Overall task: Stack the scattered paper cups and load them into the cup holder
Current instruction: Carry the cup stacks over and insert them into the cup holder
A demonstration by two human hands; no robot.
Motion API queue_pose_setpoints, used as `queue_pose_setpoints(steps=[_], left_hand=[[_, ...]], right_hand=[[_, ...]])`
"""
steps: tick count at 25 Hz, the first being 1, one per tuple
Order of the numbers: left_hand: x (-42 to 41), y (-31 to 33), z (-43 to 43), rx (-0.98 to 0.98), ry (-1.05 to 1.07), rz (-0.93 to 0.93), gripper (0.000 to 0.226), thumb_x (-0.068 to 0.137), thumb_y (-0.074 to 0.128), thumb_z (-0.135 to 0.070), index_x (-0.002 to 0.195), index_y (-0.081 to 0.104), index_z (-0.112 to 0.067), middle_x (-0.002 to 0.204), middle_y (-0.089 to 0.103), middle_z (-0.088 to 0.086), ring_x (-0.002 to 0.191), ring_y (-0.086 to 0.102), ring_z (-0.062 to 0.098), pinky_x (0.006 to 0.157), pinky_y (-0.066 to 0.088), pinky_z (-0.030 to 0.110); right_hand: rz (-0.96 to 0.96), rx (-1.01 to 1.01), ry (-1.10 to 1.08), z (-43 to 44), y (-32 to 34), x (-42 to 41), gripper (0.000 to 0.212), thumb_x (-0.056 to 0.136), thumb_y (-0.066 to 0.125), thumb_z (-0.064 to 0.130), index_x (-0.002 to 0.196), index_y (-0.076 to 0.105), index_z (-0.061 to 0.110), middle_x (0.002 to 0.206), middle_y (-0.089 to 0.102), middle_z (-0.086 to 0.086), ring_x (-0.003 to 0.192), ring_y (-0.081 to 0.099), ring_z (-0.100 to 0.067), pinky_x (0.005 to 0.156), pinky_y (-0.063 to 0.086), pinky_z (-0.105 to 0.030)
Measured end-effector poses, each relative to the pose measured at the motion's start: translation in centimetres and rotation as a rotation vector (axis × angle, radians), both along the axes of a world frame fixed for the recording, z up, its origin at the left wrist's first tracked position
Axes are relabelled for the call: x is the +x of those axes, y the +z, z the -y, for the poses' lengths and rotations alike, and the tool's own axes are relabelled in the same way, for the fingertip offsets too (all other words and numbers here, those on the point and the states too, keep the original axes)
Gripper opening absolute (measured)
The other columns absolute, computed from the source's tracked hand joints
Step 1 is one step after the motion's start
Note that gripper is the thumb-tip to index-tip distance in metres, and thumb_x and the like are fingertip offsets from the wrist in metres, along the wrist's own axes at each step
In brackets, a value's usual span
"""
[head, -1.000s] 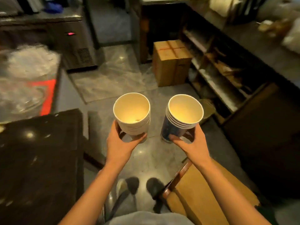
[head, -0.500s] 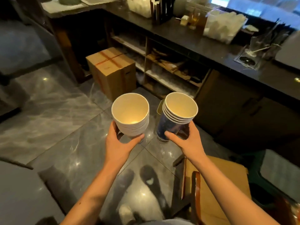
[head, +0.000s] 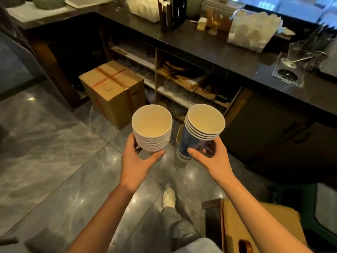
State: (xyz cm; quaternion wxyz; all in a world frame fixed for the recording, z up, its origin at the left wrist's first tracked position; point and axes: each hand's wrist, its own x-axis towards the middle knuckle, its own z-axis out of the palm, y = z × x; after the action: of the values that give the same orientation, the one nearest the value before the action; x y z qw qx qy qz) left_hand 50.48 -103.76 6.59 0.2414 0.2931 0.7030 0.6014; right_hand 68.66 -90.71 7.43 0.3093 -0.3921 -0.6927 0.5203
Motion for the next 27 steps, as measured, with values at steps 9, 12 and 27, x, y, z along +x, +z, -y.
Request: queue_pose_setpoints(steps=[9,12,27], left_hand=[[-12.6,2.5,-21.9,0.061,-0.023,-0.111,0.094,0.06,0.089,-0.035,0.141,0.044,-0.019,0.134,0.059,-0.008,0.126,0.056,0.009,0.105,0.05,0.041],[-16.8,2.4,-28.7,0.057,-0.044,-0.125,0.096,0.061,0.088,-0.039,0.144,0.042,-0.02,0.137,0.058,-0.006,0.129,0.054,0.012,0.104,0.05,0.045],[-41.1,1.1,-65.1,0.028,-0.365,-0.121,0.084,0.066,0.089,-0.028,0.134,0.041,-0.035,0.126,0.053,-0.022,0.126,0.049,0.007,0.105,0.045,0.03]], right_hand=[[-0.063,-0.05,-0.004,-21.8,0.5,-11.9,0.082,0.069,0.084,0.032,0.14,0.042,0.028,0.137,0.054,0.012,0.119,0.054,-0.002,0.096,0.05,-0.026],[-0.069,-0.096,-0.015,-27.9,0.7,-15.8,0.08,0.071,0.084,0.024,0.138,0.042,0.029,0.133,0.054,0.012,0.11,0.055,0.006,0.082,0.051,-0.012],[0.014,-0.097,-0.35,-56.2,0.4,-37.0,0.079,0.074,0.083,0.022,0.14,0.04,0.027,0.136,0.052,0.011,0.128,0.05,-0.012,0.104,0.047,-0.034]])
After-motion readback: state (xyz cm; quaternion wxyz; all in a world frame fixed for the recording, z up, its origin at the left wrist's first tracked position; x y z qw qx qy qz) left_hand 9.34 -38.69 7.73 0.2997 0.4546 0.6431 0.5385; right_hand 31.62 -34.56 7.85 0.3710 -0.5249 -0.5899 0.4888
